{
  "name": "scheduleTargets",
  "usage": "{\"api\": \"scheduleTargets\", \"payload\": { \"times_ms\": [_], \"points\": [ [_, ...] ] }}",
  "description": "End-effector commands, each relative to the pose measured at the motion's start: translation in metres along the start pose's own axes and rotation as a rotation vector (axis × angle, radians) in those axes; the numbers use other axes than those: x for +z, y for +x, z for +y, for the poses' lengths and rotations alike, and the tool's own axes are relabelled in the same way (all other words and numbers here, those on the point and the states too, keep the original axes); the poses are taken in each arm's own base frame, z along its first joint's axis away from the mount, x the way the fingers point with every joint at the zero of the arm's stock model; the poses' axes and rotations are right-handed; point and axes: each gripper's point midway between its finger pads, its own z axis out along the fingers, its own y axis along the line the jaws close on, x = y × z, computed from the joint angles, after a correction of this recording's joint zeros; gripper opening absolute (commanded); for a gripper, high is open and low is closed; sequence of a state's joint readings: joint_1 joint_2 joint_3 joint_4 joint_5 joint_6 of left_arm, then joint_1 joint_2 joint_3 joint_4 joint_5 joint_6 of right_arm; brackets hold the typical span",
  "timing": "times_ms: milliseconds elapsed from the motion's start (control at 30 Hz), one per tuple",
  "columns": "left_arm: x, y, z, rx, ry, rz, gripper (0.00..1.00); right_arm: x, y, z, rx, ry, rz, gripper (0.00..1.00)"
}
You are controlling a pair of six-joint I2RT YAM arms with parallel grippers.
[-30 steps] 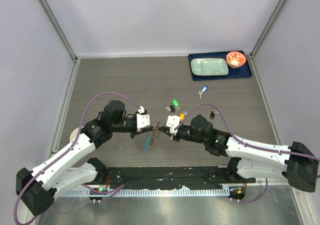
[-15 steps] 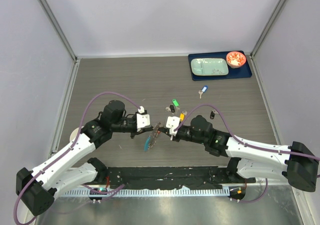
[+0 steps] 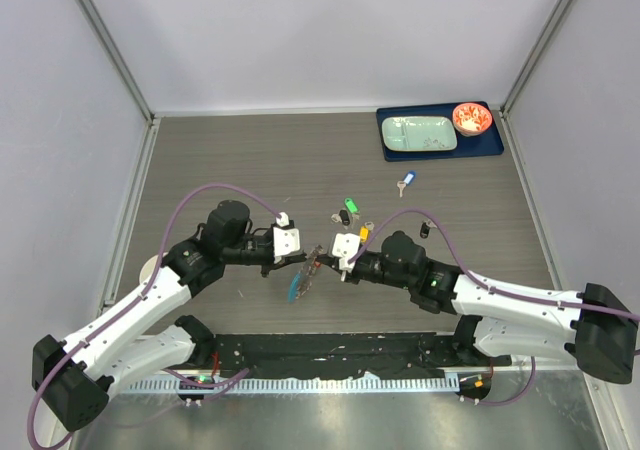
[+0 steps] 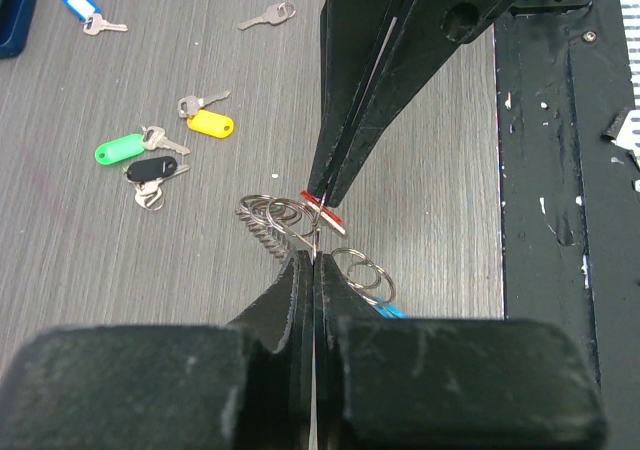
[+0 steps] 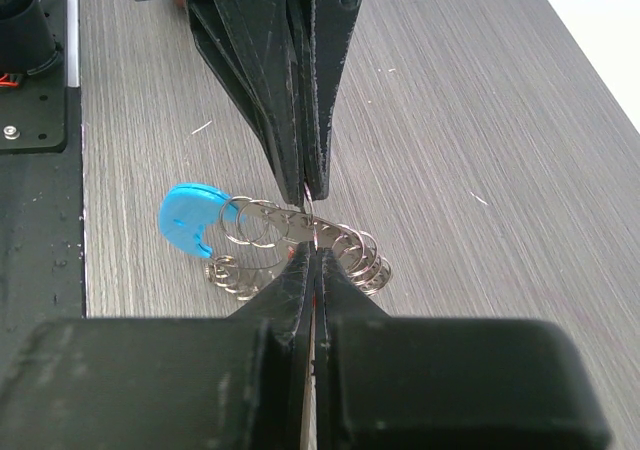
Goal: Put the keys on the keyring
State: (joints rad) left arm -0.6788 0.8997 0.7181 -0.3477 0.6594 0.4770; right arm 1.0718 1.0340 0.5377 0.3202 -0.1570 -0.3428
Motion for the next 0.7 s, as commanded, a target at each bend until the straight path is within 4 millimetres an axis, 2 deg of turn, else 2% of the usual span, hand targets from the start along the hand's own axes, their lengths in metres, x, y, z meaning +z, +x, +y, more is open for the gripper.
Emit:
{"api": "scheduleTargets", "payload": {
  "times_ms": [0,667],
  "points": [
    [0.0018,-0.0145,0.0023,0.030,0.005,-0.051,0.00,-0.0028,-0.0203,-0.0064,-0.023,0.032,-0.070,0.01],
    [0.0026,-0.0130,0.0017,0.022,0.010,-0.049,0.00,-0.0014,-0.0203,-0.0073,-0.026,0.039,-0.071,0.01]
  ]
}}
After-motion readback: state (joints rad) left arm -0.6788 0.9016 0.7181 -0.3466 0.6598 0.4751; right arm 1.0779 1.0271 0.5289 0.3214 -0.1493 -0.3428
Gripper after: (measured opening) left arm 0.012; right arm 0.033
